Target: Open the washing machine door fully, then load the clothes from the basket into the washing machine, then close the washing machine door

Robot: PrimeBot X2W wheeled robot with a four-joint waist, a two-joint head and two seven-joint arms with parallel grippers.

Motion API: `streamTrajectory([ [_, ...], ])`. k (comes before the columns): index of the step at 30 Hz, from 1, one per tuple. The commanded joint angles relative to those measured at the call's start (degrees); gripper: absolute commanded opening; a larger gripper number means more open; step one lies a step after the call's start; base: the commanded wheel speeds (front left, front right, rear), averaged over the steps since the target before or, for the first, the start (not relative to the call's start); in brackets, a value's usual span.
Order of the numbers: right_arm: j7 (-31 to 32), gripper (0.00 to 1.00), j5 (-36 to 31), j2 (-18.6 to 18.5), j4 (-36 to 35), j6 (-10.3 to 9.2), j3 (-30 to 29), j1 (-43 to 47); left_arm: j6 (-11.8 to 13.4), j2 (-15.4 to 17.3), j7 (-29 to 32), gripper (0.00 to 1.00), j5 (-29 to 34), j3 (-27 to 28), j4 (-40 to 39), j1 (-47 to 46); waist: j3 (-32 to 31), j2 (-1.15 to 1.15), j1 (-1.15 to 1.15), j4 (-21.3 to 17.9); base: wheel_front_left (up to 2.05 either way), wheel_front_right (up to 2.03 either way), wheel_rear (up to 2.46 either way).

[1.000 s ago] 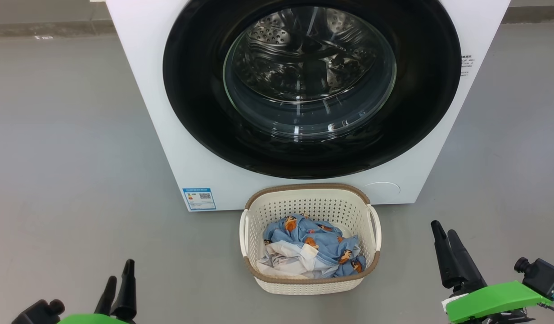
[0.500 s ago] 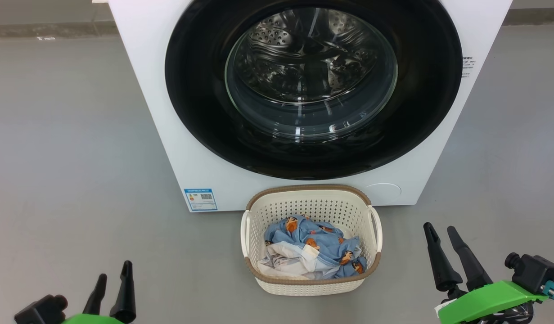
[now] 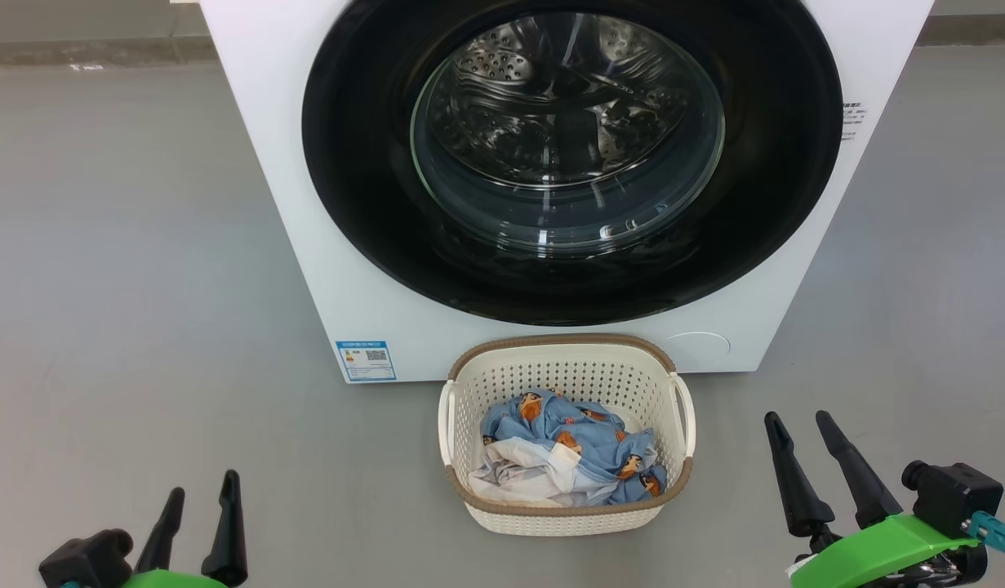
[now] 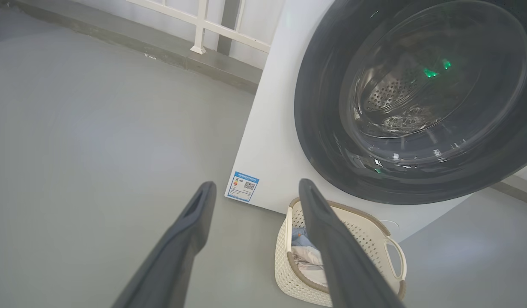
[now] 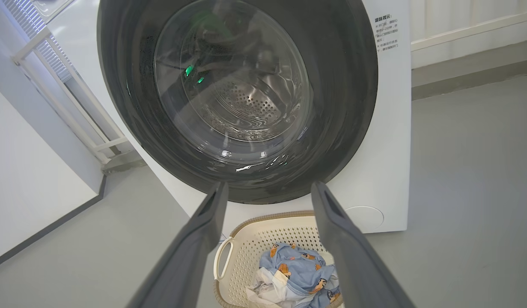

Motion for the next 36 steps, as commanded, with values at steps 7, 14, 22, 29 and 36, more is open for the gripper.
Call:
streamTrajectory([
  [7, -1.73, 1.00, -5.39, -0.69, -1.18, -0.05, 0.72, -2.18, -0.28, 1.68, -1.83, 1.00, 6.15, 2.12, -1.88, -1.36, 0.06, 0.00, 0.00, 0.06, 0.00, 0.00, 0.00],
  [14, -2.91, 1.00, -10.06, -0.98, -1.02, -0.06, 1.08, -2.07, -0.32, 1.95, -3.01, 1.00, 11.71, 2.54, -2.28, -1.23, 0.20, 0.00, 0.00, 0.17, 0.00, 0.00, 0.00],
  [22, -4.25, 1.00, -14.88, -0.53, -0.54, -0.06, -0.40, -1.49, -0.36, 2.07, -4.36, 1.00, 17.43, 3.03, -2.37, -1.06, 0.10, 0.00, 0.00, 0.36, 0.00, 0.00, 0.00],
  [29, -5.42, 1.00, -19.90, -0.35, -0.60, -0.06, -1.10, -1.13, -0.40, 2.46, -5.54, 1.00, 22.23, 3.41, -2.42, -0.64, 0.01, 0.00, 0.00, 0.26, 0.00, 0.00, 0.00],
  [36, -5.98, 1.00, -22.33, -0.28, -0.88, -0.06, -1.37, -1.31, -0.42, 2.50, -6.10, 1.00, 24.52, 3.75, -2.28, -0.74, 0.17, 0.00, 0.00, 0.24, 0.00, 0.00, 0.00],
])
